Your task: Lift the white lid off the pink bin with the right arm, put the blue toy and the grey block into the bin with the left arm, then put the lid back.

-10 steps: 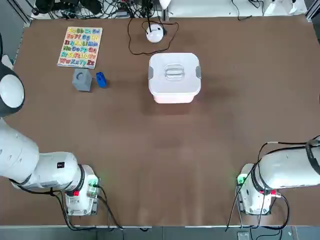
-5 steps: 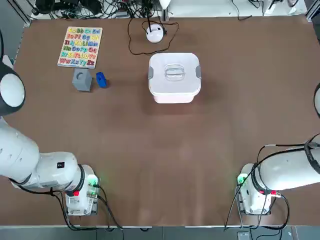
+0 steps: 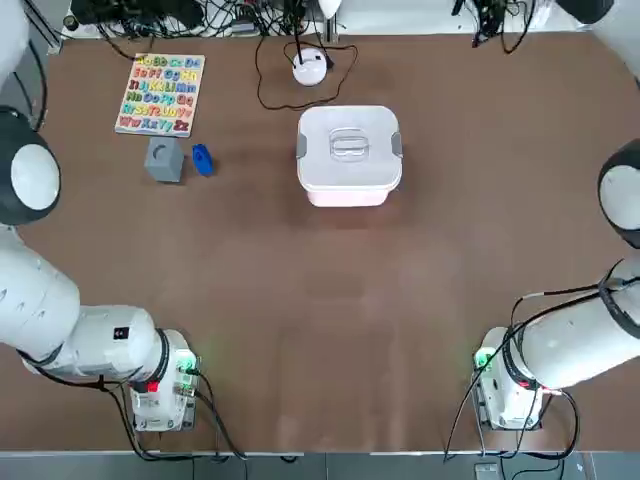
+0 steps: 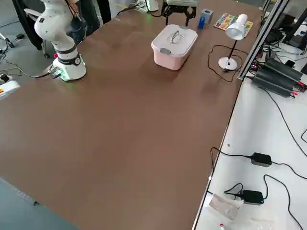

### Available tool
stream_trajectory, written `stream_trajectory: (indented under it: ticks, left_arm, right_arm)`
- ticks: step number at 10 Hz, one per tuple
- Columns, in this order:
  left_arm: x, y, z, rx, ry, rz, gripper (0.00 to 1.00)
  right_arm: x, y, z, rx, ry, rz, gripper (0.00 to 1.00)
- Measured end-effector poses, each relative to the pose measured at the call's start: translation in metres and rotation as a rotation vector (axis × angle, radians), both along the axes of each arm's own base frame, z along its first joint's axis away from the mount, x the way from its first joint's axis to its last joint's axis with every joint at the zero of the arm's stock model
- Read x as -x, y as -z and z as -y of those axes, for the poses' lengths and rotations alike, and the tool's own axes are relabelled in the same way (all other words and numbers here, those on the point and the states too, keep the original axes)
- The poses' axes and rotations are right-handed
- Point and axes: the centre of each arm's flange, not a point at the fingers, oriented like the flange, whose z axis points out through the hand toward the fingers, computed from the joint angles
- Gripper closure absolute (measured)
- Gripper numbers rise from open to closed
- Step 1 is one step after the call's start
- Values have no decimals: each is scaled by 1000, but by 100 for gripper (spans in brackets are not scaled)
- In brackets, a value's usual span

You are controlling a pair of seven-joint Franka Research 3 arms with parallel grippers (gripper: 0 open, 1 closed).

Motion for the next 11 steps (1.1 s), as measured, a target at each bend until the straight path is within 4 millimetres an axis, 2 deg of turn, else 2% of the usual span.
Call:
stream_trajectory:
  ticks: [4,6,8,11]
  left_arm:
    - [9,70,-3,-3,-25,-11,4]
    - [24,110,9,-1,-9,23,5]
    - [40,156,18,2,-4,55,7]
    - [59,215,17,6,-20,78,7]
  right_arm:
    - [23,28,-85,-9,115,-74,0]
    - [37,43,-130,-12,124,-92,0]
    - [35,68,-159,-21,226,-83,0]
    - [29,110,-191,-22,356,-69,0]
